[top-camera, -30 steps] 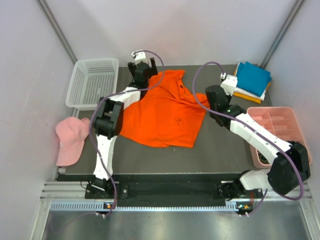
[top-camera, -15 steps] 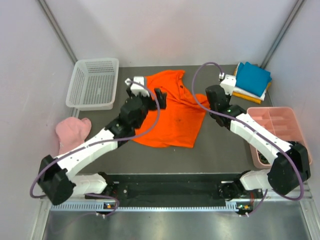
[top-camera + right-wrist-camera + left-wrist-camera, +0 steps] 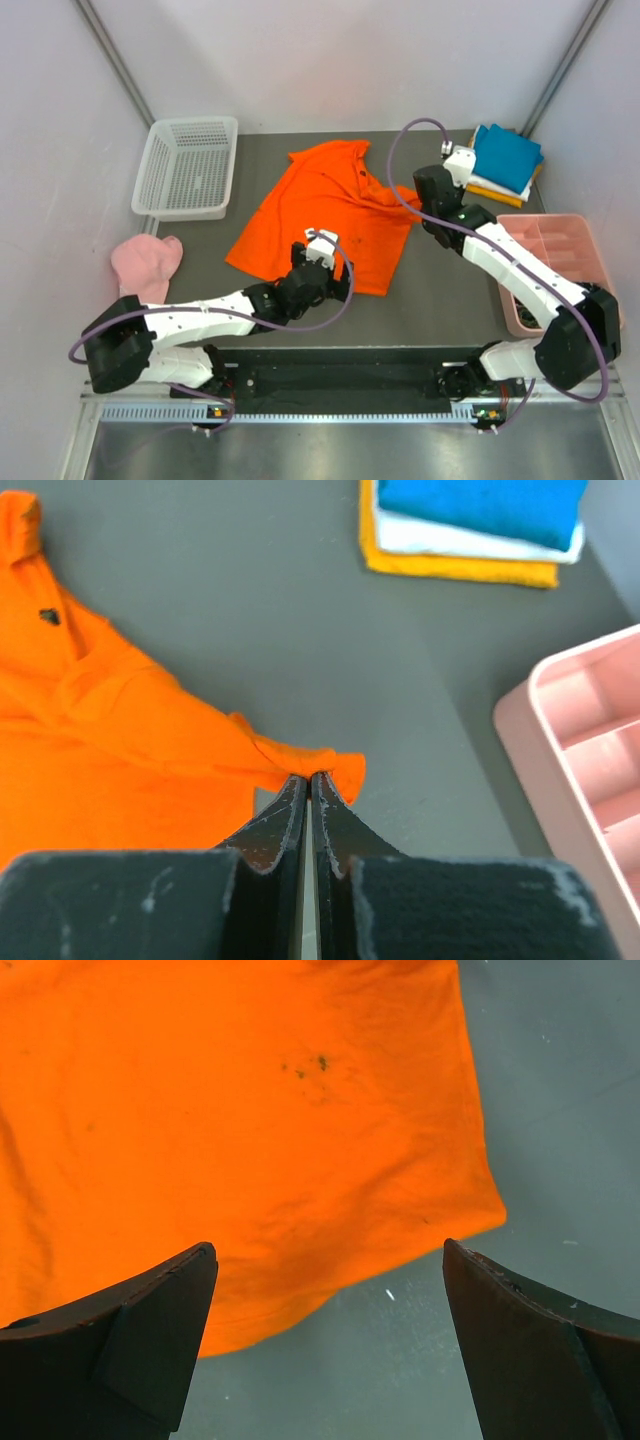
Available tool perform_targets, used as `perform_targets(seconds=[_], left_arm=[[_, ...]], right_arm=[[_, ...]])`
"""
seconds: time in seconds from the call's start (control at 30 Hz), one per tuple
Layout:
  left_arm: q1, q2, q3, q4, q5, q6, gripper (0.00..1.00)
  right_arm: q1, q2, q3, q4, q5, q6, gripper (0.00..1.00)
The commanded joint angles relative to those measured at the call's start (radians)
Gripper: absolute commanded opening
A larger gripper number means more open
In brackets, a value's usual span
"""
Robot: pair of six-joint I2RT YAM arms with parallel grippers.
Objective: Fold and stack the t-shirts
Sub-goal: Flatten out the tshirt
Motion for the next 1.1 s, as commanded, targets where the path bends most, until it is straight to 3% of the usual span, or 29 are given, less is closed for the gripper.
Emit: perform_targets(seconds=[0.0, 0.53, 0.7, 0.9, 0.97, 1.0, 1.03, 1.07], left_arm=[[-0.026, 0.048, 0.046, 0.073, -0.017, -0.019, 0.99], [-0.054, 0.121, 0.005, 0.087, 0.046, -0.065, 0.99], [-0.052, 0.111, -0.010, 0.074, 0.046, -0.072, 0.99], [-0.055, 0.097, -0.039, 0.070, 0.054, -0.095, 0.99], [-0.057, 0.092, -0.042, 0.064, 0.052, -0.098, 0.99], [-0.055, 0.091, -0.044, 0.064, 0.051, -0.098, 0.99], [-0.057, 0.089, -0.044, 0.062, 0.048, -0.101, 0.99], [-0.057, 0.086, -0.044, 0.062, 0.046, -0.102, 0.99]], right_arm=[[-0.020, 0.032, 0.055, 0.033, 0.139, -0.012, 0.00], [-0.143, 0.315, 0.100, 0.382, 0.215, -0.223, 0.00], [-0.193, 0.511, 0.237, 0.456, 0.193, -0.296, 0.00], [-0.212, 0.638, 0.391, 0.521, 0.195, -0.421, 0.00], [-0.223, 0.682, 0.449, 0.502, 0.185, -0.440, 0.11], [-0.227, 0.696, 0.468, 0.499, 0.182, -0.446, 0.23], [-0.230, 0.720, 0.497, 0.498, 0.181, -0.458, 0.43], [-0.236, 0.728, 0.508, 0.514, 0.181, -0.467, 0.50]])
